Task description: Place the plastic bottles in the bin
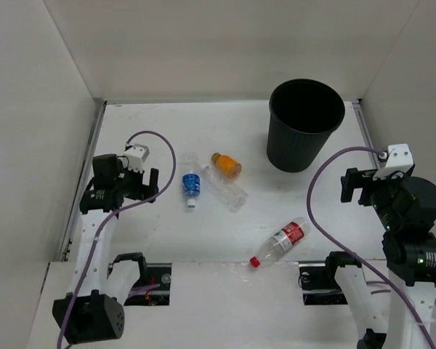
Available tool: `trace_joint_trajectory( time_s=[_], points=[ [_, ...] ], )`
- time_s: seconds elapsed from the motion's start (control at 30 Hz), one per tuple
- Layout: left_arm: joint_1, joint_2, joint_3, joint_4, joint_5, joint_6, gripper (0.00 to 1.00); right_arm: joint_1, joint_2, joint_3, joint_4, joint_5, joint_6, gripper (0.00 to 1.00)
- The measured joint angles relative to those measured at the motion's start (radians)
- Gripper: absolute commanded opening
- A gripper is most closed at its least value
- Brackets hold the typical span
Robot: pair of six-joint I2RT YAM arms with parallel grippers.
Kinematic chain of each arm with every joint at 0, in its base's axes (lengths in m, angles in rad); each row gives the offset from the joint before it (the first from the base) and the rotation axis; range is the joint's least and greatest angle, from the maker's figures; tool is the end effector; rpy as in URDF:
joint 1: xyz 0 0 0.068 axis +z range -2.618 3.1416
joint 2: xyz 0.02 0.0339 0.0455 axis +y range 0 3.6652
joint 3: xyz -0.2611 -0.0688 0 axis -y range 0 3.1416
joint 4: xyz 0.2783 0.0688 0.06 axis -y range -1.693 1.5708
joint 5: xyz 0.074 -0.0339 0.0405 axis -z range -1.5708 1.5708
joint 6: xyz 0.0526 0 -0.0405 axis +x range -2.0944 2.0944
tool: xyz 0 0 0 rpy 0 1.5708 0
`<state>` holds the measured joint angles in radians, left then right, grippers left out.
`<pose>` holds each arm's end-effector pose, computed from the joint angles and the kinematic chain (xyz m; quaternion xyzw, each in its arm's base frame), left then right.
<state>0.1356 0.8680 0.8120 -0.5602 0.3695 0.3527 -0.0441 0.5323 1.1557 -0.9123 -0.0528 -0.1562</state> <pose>0.2333 0.0127 0.2859 0.1785 0.8588 -0.0492 0.4776 0.1072 -0.0020 0.4212 -0.0606 0.7991 -0.0387 0.5969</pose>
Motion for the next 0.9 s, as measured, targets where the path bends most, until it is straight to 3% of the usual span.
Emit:
trace_joint_trajectory(
  time_s=[0.2,0.47,0.9],
  points=[
    [-0.182,0.118,-0.018,0.048,-0.079,-0.174,1.0,-0.079,0.07,0.193,-0.087,-0.064,0.047,1.0],
    [-0.298,0.328,0.001,0.227,-0.145,-0.475,1.0,-0.158,0.082,0.276,-0.174,-0.119,0.074,1.0],
    [-0.455,0.617,0.108,0.351,-0.217,-0.617,1.0,-0.246,0.072,0.326,-0.206,-0.187,0.092,1.0]
  ],
)
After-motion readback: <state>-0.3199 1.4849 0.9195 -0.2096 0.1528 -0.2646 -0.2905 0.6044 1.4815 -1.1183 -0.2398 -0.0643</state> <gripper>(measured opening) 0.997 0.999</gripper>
